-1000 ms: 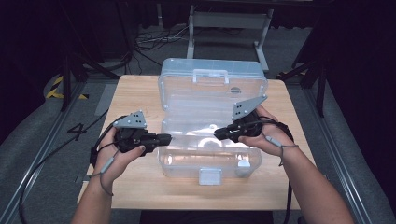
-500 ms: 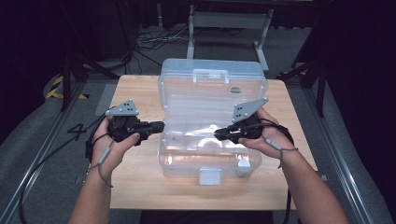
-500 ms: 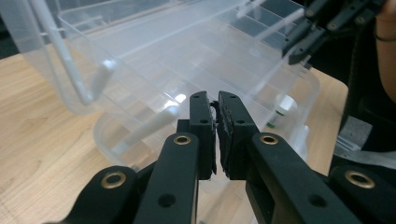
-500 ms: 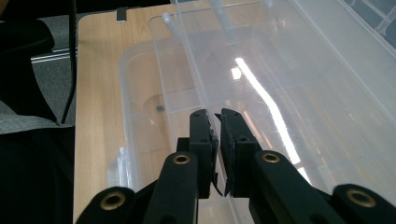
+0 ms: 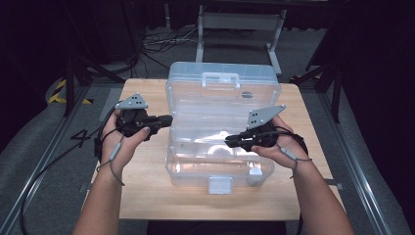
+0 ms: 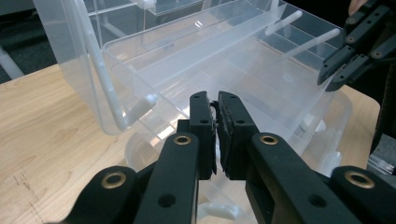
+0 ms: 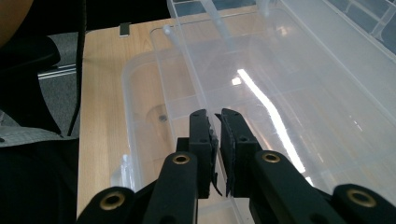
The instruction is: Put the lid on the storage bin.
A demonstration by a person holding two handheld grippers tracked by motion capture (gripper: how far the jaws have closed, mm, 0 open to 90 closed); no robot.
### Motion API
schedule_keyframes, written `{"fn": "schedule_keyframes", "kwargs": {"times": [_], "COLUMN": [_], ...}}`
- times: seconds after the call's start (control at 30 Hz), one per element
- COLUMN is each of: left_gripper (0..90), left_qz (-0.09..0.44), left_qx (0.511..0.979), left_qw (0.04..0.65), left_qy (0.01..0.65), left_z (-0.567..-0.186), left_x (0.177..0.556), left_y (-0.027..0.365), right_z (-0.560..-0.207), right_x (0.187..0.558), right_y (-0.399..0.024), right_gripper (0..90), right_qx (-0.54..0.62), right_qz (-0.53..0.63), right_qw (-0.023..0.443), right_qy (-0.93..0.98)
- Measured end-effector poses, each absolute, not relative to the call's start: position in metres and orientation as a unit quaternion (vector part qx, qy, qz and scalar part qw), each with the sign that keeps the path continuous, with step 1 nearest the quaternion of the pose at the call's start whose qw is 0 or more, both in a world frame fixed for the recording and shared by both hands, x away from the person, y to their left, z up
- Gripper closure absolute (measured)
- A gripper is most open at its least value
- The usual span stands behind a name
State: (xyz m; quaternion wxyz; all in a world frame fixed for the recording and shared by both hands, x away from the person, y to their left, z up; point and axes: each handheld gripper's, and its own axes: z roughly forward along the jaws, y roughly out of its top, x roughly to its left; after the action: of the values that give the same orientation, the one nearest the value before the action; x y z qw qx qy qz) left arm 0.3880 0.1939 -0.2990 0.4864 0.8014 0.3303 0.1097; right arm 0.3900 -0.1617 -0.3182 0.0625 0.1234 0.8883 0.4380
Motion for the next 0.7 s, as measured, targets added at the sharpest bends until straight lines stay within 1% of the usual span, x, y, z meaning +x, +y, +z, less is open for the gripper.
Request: {"fn": "schedule_keyframes", "kwargs": {"times": [0.37,0.7], "left_gripper": [84.9,84.8], "left_qz": [0.129,0.129], "left_qx": [0.798,0.793], "left_qw": [0.48,0.481], "left_qy": [0.341,0.35], "left_z": [-0.291,-0.291], "left_x": [0.399,0.406], "left_y": [0.189,0.189], "right_z": [-0.319,-0.32], "right_x": [0.389,0.387], "right_y": [-0.161,-0.161], "right_gripper": [84.1,84.1], "right_qx": [0.124,0.125], "right_qz": [0.436,0.433], "right_qw": [0.063,0.059], "right_qy": [0.889,0.891]}}
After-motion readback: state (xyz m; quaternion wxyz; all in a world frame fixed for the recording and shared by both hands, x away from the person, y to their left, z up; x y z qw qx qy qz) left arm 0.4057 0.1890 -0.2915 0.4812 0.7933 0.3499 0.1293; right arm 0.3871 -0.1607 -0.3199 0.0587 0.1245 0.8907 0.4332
